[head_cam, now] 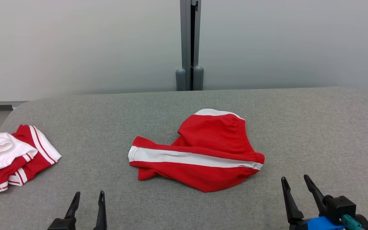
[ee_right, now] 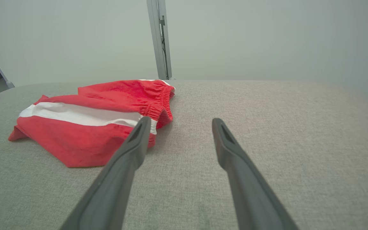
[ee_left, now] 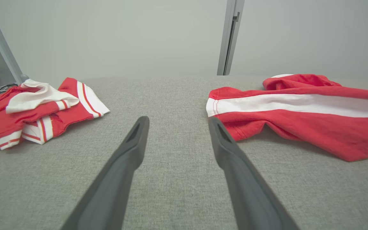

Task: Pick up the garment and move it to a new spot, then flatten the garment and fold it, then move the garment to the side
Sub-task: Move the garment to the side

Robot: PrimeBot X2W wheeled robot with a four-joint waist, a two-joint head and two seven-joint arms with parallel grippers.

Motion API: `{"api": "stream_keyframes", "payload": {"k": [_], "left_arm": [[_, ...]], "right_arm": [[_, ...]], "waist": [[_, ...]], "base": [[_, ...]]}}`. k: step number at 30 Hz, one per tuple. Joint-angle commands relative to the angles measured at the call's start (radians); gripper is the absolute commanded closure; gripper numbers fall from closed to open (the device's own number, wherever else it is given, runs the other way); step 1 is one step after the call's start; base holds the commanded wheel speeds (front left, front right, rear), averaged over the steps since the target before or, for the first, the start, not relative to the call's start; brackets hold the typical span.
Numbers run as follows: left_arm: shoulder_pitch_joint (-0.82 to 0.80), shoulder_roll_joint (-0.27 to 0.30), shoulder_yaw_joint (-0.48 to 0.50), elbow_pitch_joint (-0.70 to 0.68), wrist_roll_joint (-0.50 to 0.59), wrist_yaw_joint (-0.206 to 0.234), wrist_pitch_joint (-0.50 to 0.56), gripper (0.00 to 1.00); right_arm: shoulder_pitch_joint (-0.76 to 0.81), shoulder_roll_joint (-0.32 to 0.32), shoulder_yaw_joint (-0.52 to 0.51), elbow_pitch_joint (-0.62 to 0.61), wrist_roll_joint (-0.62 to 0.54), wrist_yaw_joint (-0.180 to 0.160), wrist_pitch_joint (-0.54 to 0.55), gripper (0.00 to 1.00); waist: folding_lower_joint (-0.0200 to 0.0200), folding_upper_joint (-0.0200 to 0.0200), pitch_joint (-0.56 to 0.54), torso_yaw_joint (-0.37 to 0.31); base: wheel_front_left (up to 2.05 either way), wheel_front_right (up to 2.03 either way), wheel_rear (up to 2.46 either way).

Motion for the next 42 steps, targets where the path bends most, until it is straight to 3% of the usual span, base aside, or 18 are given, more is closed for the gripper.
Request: {"api": "stream_keyframes", "payload": {"k": [1,9,22,42], "left_arm": [[0.01,0.0,-0.003,-0.005,0.003,0.004,0.0,0.0],[0.005,-0.005,-0.011,-0.011,0.003,-0.004,0.0,0.0],[-0.085,0.038,-0.021,-0.017,-0.044,-0.017,0.0,0.0],[-0.12,0.077,-0.062,-0.022,-0.095,-0.018,0.0,0.0]], "right_arm": [[0.015,-0.004,0.003,0.002,0.006,0.0,-0.004,0.0],[-0.001,-0.004,0.031,0.01,-0.007,0.0,-0.004,0.0],[-0.146,-0.004,0.006,0.045,-0.083,0.0,-0.004,0.0],[-0.192,-0.004,0.095,0.064,-0.091,0.0,-0.004,0.03]], "waist": [[0.0002,0.0002,-0.001,0.001],[0.0002,0.0002,0.029,0.017],[0.0002,0.0002,0.211,0.06],[0.0002,0.0002,0.255,0.048]], "base": [[0.0,0.0,0.0],[0.0,0.0,0.0],[0.0,0.0,0.0],[0.0,0.0,0.0]]}}
